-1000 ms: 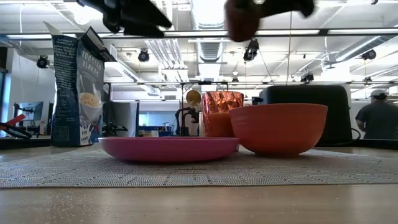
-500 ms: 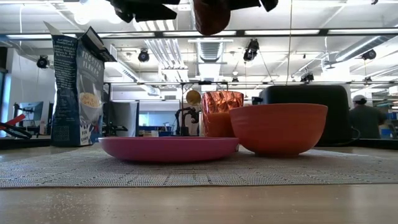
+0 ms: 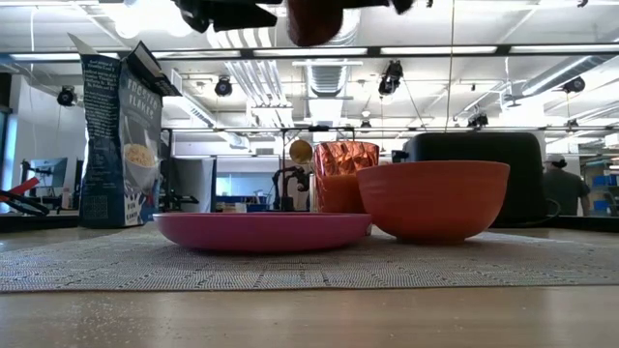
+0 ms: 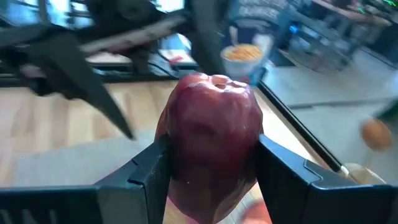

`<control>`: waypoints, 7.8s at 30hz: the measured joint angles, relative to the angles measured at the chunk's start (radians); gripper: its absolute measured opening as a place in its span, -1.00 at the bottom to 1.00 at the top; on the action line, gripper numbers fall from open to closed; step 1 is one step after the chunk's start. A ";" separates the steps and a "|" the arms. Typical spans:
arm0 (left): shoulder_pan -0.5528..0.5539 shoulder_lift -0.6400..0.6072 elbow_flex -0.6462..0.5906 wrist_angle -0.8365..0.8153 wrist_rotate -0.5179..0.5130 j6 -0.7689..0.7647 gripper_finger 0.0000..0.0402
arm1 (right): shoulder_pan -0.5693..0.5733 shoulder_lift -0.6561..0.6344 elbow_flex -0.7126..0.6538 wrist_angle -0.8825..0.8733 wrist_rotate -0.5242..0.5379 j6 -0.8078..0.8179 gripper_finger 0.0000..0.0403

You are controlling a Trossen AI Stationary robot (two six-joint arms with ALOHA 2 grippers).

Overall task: Arrange a breakfast setting
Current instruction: Put the red apple on the gray table mat to the top left of the pink plate, then put the gold spoon on the gray table mat to the right side of the orange bowl

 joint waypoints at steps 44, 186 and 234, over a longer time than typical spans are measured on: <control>0.027 0.017 0.000 0.075 0.146 0.045 0.71 | -0.007 0.048 0.044 0.181 -0.181 -0.220 -0.08; 0.323 -0.050 0.118 -0.986 0.206 -0.232 0.45 | -0.550 0.038 0.237 -0.660 -0.343 0.173 0.26; 0.331 -0.516 -0.198 -0.307 0.235 -0.114 0.45 | -0.917 0.387 0.237 -0.062 -0.735 0.014 0.09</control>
